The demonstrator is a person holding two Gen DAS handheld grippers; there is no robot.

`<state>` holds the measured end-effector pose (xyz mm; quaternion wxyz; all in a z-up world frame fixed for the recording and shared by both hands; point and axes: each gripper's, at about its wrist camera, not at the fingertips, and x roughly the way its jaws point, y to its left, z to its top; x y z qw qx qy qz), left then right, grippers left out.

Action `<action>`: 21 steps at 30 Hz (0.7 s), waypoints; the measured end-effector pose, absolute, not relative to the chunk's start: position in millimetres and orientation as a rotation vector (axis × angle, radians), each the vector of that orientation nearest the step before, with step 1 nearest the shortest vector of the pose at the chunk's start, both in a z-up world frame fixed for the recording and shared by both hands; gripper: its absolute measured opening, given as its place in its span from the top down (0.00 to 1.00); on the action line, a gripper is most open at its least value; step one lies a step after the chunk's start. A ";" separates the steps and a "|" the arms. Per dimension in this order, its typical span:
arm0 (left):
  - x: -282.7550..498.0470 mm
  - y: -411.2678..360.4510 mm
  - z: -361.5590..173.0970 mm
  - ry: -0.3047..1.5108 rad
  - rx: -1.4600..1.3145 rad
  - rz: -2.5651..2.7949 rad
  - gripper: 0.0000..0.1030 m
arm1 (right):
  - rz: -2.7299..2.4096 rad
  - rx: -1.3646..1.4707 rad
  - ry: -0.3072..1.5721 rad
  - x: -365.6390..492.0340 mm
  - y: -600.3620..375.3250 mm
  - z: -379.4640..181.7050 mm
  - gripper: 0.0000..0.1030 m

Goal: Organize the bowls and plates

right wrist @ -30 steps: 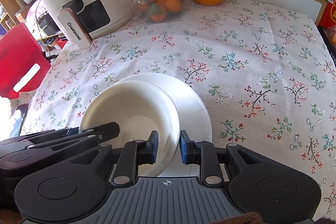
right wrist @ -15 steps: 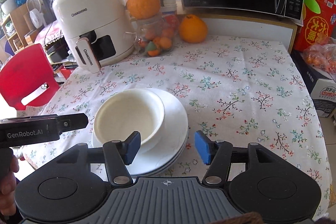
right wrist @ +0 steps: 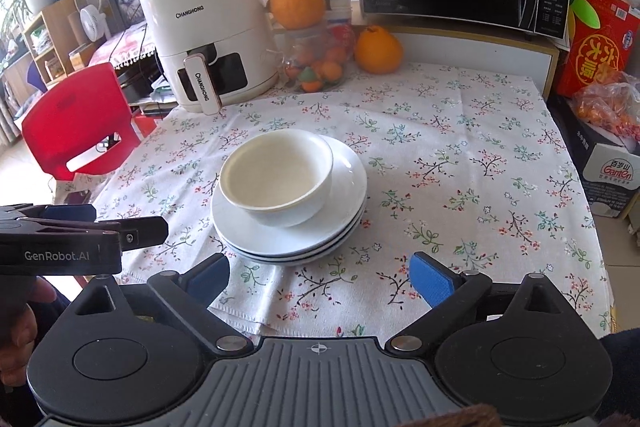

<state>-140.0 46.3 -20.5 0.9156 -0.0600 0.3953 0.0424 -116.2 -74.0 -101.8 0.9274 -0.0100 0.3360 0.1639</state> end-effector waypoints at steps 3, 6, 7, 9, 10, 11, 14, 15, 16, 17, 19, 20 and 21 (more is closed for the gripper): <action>-142.7 43.0 -23.3 0.839 -0.103 0.094 0.00 | 0.328 -0.039 0.690 -121.0 -71.7 -104.2 0.04; -144.8 42.3 -21.9 0.839 -0.098 0.109 0.00 | 0.303 -0.047 0.682 -124.0 -72.9 -104.5 0.04; -146.3 41.7 -20.8 0.834 -0.098 0.118 0.00 | 0.295 -0.040 0.680 -126.2 -74.9 -104.3 0.04; -148.4 40.1 -18.4 0.823 -0.092 0.127 0.00 | 0.284 -0.022 0.673 -130.2 -79.6 -104.3 0.04; -149.9 38.0 -17.5 0.820 -0.084 0.126 0.00 | 0.279 -0.013 0.671 -132.2 -81.6 -104.7 0.03; -150.4 36.6 -17.1 0.820 -0.078 0.120 0.00 | 0.278 -0.012 0.671 -133.2 -82.7 -105.2 0.02; -153.2 31.5 -18.3 0.830 -0.068 0.110 0.00 | 0.270 -0.022 0.671 -134.9 -84.3 -105.8 0.02; -153.5 30.4 -18.7 0.833 -0.067 0.109 0.00 | 0.269 -0.022 0.669 -135.0 -84.8 -105.6 0.02; -153.8 29.0 -19.0 0.837 -0.066 0.107 0.00 | 0.267 -0.020 0.669 -134.9 -85.5 -105.3 0.02; -153.8 28.2 -19.4 0.838 -0.066 0.104 0.00 | 0.266 -0.015 0.668 -134.4 -86.3 -105.4 0.02; -152.7 26.1 -20.4 0.839 -0.064 0.104 0.00 | 0.264 -0.014 0.672 -131.7 -86.5 -106.5 0.02; -151.5 26.0 -21.2 0.843 -0.067 0.106 0.00 | 0.260 -0.017 0.676 -130.2 -86.2 -108.0 0.02; -150.3 25.6 -22.2 0.846 -0.074 0.105 0.00 | 0.256 -0.020 0.678 -129.3 -86.0 -108.9 0.02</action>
